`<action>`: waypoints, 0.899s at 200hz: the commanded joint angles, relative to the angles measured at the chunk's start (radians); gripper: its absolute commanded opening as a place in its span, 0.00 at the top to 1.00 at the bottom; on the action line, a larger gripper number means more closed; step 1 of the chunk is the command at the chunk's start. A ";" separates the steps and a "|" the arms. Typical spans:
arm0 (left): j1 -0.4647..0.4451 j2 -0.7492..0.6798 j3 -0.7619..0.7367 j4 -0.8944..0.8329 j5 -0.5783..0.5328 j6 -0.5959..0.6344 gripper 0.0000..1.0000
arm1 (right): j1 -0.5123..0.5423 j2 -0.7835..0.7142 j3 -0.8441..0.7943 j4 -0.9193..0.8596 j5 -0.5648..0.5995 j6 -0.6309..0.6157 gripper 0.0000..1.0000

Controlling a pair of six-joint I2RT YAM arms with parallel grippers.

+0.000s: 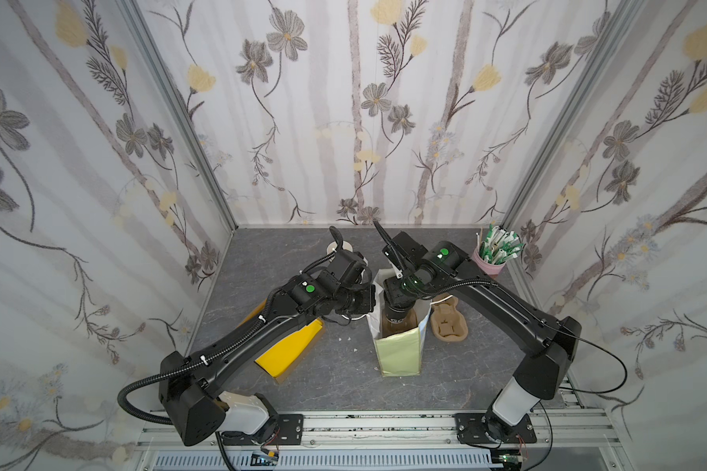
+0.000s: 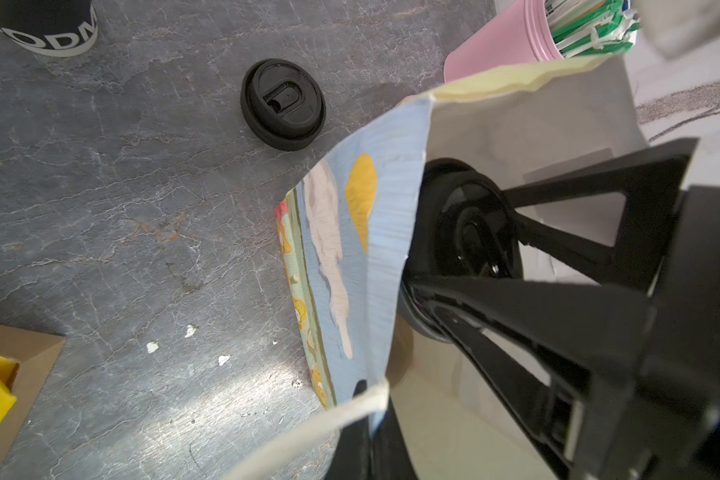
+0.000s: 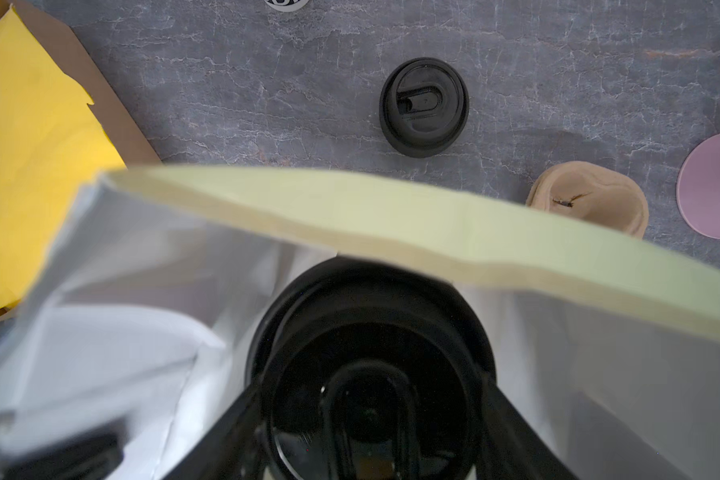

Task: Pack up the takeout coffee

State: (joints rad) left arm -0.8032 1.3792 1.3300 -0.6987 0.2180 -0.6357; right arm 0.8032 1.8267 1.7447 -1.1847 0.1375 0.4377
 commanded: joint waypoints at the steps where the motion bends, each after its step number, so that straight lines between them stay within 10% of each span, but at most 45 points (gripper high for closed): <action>1: 0.008 0.006 0.031 -0.021 -0.023 -0.039 1.00 | 0.004 -0.037 -0.043 0.073 -0.003 0.009 0.48; 180: 0.124 0.079 0.098 -0.046 0.024 -0.016 1.00 | 0.007 -0.030 -0.117 0.143 -0.047 -0.187 0.53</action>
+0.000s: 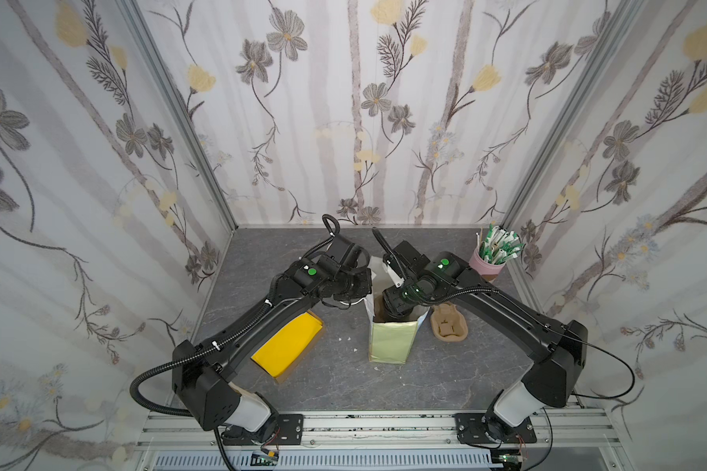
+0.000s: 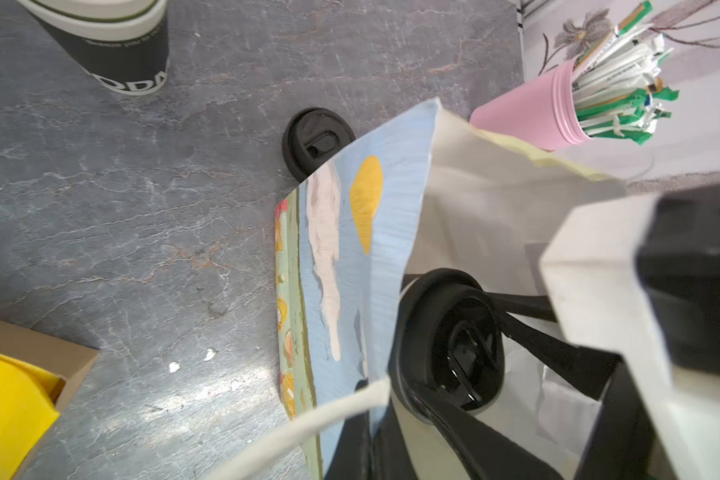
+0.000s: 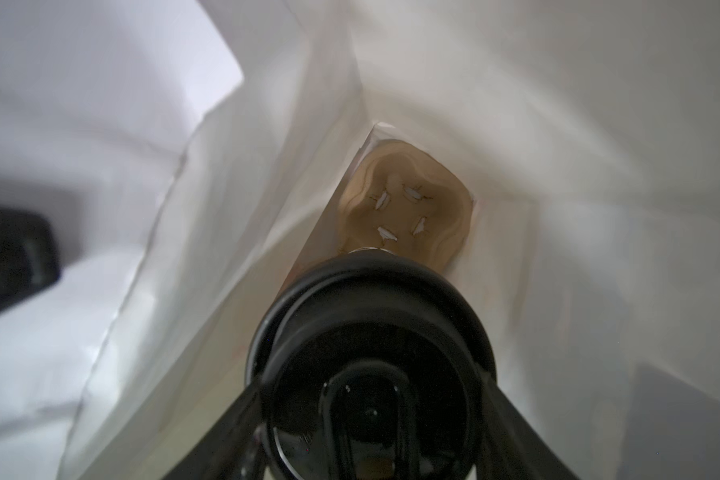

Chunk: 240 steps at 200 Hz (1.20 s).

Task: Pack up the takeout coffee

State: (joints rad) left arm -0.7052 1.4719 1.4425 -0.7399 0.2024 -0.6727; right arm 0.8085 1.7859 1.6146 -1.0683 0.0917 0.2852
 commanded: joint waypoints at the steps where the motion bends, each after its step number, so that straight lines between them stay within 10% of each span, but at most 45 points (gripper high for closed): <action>1: 0.027 -0.014 -0.015 -0.005 0.041 0.022 1.00 | 0.001 0.010 0.013 0.026 -0.001 -0.035 0.53; 240: 0.015 -0.073 -0.060 -0.034 -0.032 0.164 1.00 | -0.029 0.190 0.127 0.024 0.082 0.052 0.55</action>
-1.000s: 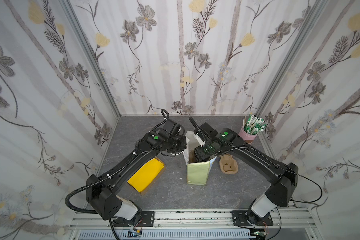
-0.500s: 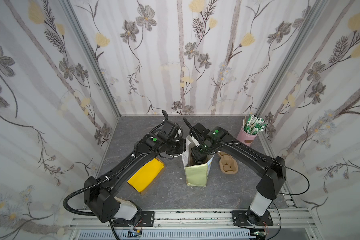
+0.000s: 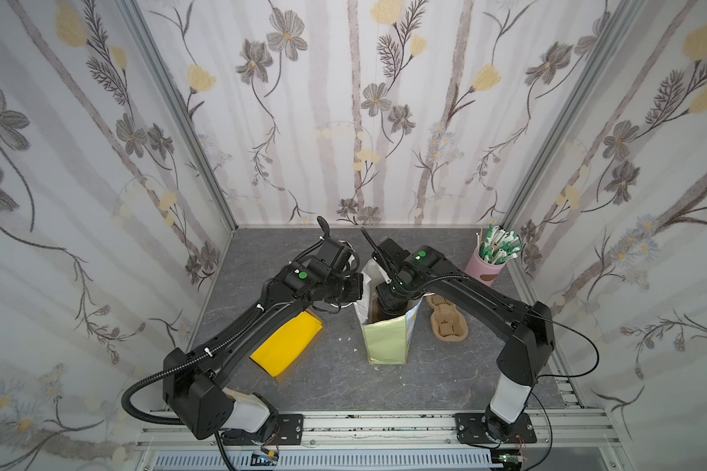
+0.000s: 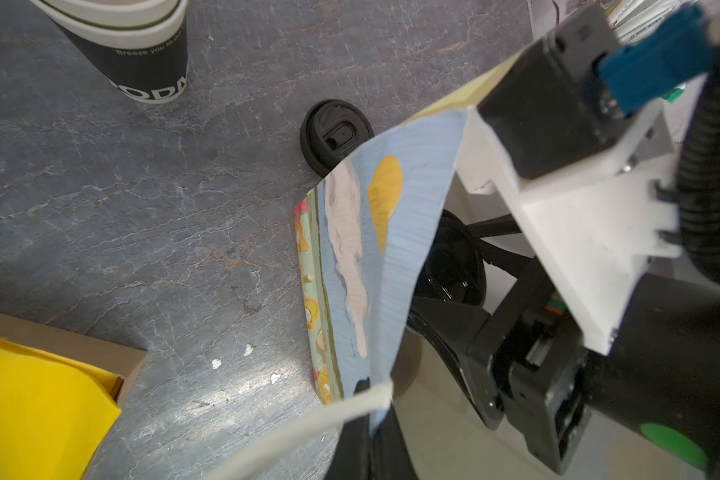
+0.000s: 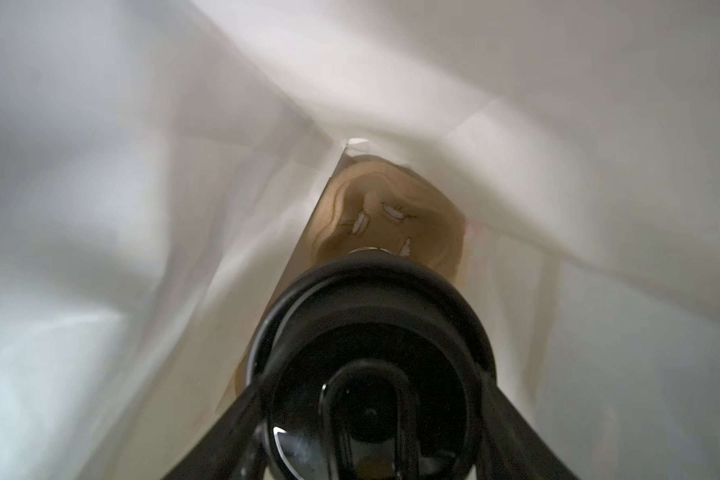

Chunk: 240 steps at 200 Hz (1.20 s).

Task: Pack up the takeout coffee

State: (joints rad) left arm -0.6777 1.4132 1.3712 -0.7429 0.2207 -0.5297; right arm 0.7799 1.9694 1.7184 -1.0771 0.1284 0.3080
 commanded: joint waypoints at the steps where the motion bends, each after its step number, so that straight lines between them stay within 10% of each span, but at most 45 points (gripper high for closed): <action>1: -0.013 -0.016 0.011 -0.031 -0.051 0.021 1.00 | 0.000 0.006 0.025 0.032 0.046 0.029 0.55; 240: -0.080 -0.054 -0.024 -0.049 -0.239 0.073 1.00 | 0.026 0.096 0.142 -0.024 -0.033 0.120 0.54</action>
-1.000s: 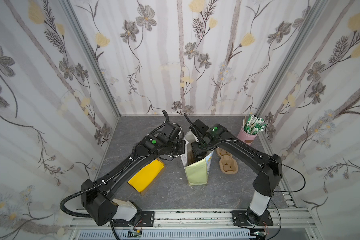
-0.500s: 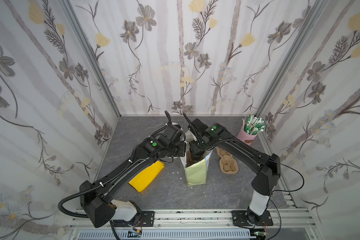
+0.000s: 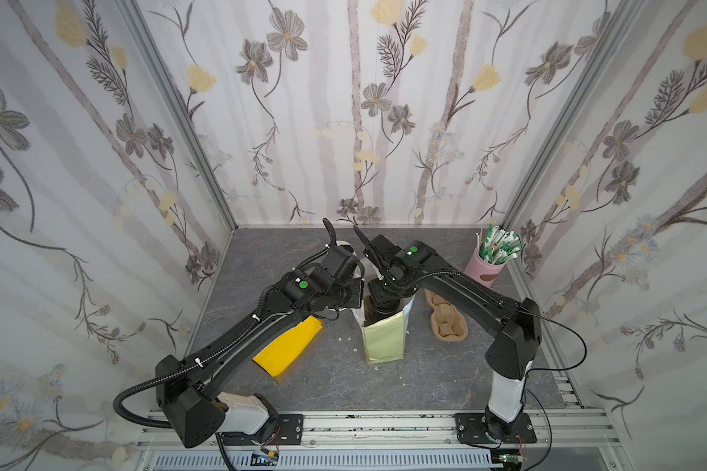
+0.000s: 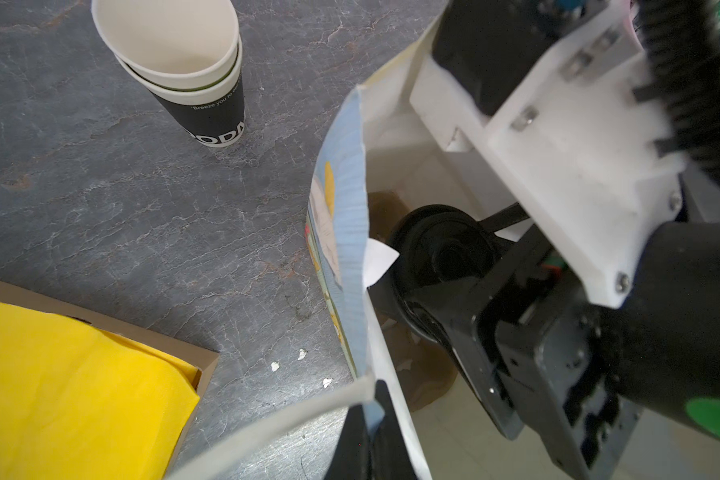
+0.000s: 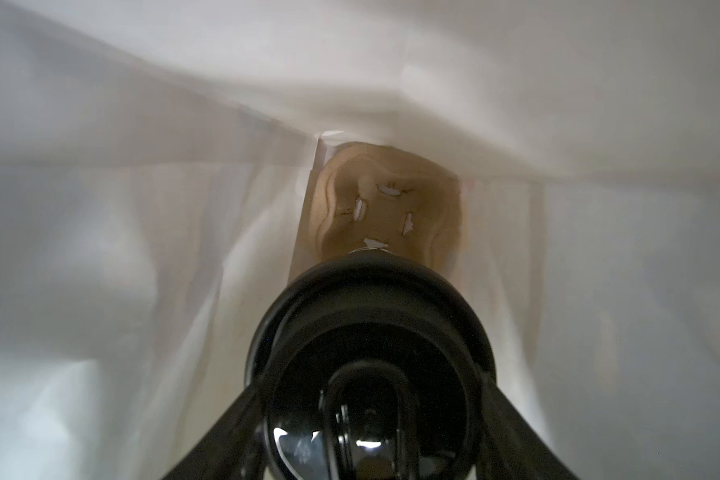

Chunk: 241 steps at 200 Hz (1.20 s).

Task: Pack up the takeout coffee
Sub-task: 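Press the cup deeper into the bag while the left gripper holds the bag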

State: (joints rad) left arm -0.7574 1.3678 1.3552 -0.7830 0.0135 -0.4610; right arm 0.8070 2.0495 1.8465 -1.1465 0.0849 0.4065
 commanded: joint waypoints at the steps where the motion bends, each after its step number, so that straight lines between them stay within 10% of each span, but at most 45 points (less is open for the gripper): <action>1: 0.000 -0.009 -0.008 -0.009 -0.034 0.005 1.00 | -0.001 0.016 0.015 0.049 0.011 0.022 0.54; 241: -0.003 -0.012 -0.025 -0.009 -0.070 0.032 1.00 | 0.001 0.040 -0.081 0.256 0.071 0.037 0.55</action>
State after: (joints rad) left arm -0.7612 1.3651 1.3312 -0.7780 -0.0334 -0.4263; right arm 0.8074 2.0865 1.7699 -0.9314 0.1379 0.4362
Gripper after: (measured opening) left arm 0.051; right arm 0.663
